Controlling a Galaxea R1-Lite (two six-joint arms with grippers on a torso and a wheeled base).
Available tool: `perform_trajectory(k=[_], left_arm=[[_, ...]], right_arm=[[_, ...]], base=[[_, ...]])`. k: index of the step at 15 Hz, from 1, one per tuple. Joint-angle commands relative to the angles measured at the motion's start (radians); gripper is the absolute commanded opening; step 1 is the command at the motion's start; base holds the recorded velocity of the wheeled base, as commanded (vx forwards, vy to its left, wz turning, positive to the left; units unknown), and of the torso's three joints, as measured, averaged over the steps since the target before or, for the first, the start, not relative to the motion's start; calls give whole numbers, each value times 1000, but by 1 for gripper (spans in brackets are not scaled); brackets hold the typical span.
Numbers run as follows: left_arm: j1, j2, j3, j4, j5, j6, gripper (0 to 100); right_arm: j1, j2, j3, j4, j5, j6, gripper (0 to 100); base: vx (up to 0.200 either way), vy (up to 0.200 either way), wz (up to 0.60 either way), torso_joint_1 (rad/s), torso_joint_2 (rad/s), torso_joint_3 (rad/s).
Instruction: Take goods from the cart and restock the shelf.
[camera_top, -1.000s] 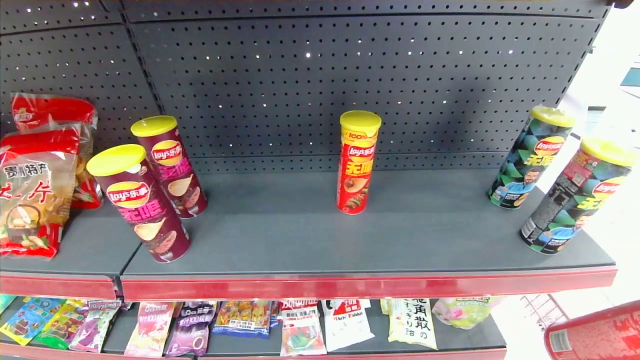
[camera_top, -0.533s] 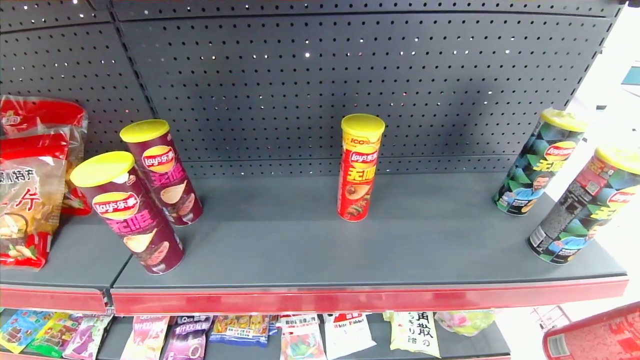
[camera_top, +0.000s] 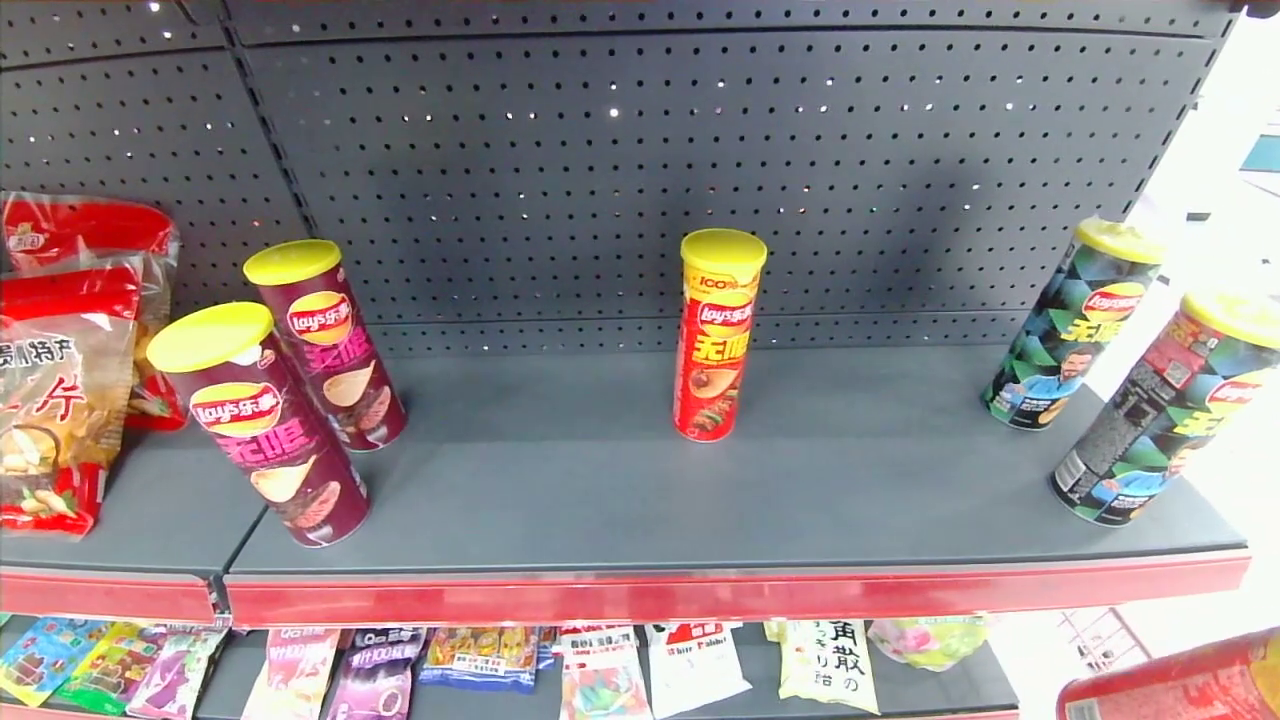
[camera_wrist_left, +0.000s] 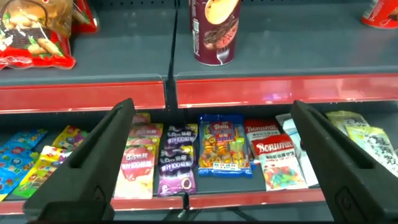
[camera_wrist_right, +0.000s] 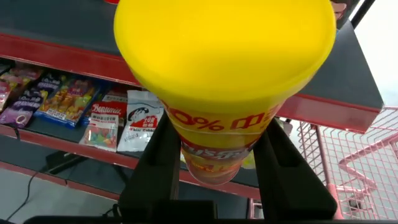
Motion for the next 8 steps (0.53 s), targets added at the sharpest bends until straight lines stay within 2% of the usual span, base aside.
perform_trajectory(k=[1,2,3,4,5,6,7,8], left_arm=[[-19,40,-29,-9,-53,13,100],[-62,202,-244,-9,-191,-23,100],[-71,428,-480,-15,-266,-145,100],[-79,507,-567,-14,-315,-162,100],[-130,593,-595,-18,-487,-113,100],[-156,642,-595,-18,-575,-69,100],[-196,794,-616,-35,-670,3,100],[-216,915,-658,-75,-684,42,100]], right_arm=[[6,-77,60,2,48,-1,0],[7,-100,88,2,47,-3,0],[3,-92,86,7,41,-1,0],[3,-87,86,8,39,-3,0],[-3,-74,86,8,36,-3,0],[-8,-74,86,8,33,-1,0],[-11,-81,86,8,28,-1,0],[-14,-86,86,8,24,-1,0]], base=[[0,0,0,0,0,0],[0,0,0,0,0,0],[0,0,0,0,0,0],[0,0,0,0,0,0],[0,0,0,0,0,0],[0,0,0,0,0,0],[0,0,0,0,0,0],[0,0,0,0,0,0]])
